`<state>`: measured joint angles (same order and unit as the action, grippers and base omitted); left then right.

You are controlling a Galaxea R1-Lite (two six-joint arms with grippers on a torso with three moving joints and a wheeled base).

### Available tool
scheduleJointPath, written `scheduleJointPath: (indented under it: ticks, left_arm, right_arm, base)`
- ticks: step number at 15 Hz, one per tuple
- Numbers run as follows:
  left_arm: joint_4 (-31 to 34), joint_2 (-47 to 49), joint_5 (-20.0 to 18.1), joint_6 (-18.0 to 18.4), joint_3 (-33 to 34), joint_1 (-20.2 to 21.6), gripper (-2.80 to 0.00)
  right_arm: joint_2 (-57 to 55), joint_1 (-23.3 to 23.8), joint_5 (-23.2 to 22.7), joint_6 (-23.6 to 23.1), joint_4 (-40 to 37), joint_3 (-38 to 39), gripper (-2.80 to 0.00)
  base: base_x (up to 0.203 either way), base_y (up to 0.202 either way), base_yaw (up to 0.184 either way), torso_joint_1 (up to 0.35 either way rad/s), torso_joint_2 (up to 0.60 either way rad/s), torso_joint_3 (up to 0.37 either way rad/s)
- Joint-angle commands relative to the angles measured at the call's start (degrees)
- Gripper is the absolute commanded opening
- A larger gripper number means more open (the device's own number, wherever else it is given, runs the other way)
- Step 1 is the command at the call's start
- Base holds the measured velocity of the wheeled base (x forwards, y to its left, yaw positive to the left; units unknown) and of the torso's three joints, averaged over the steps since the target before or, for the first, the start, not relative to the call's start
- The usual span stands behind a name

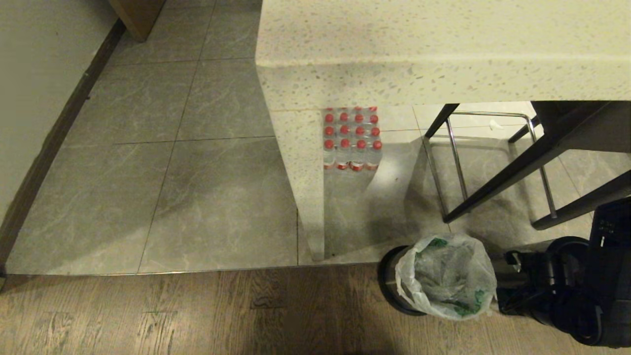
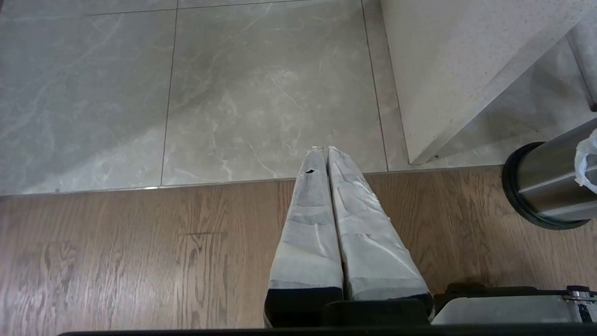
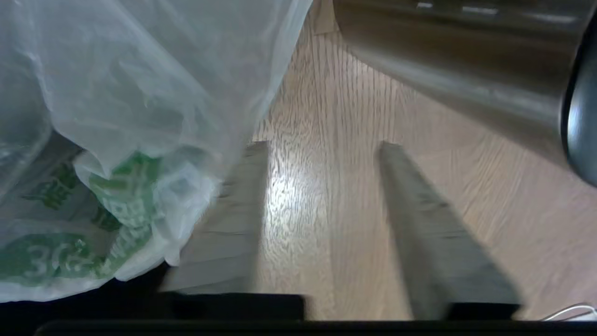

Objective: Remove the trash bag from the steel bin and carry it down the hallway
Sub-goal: Pick up the trash bag

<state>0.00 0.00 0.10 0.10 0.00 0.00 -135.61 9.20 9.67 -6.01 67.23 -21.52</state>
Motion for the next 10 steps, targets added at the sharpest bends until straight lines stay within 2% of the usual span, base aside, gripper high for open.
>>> scheduleJointPath:
  ticks: [1, 5, 10]
  left_arm:
    - [0.0, 0.0, 0.0, 0.0, 0.1, 0.0, -2.80]
    - [0.0, 0.0, 0.0, 0.0, 0.0, 0.0, -2.80]
    - [0.0, 0.0, 0.0, 0.0, 0.0, 0.0, -2.80]
  right_arm:
    - [-0.4, -0.1, 0.0, -0.6, 0.6, 0.2, 0.00]
    - [-1.4, 0.0, 0.0, -4.0, 0.7, -1.1, 0.00]
    - [-2.2, 0.0, -1.4, -3.0, 1.6, -5.5, 0.00]
  base:
    - [0.000, 0.000, 0.000, 0.000, 0.00, 0.000]
    - [0.000, 0.000, 0.000, 0.000, 0.00, 0.000]
    - [0.000, 0.000, 0.000, 0.000, 0.00, 0.000]
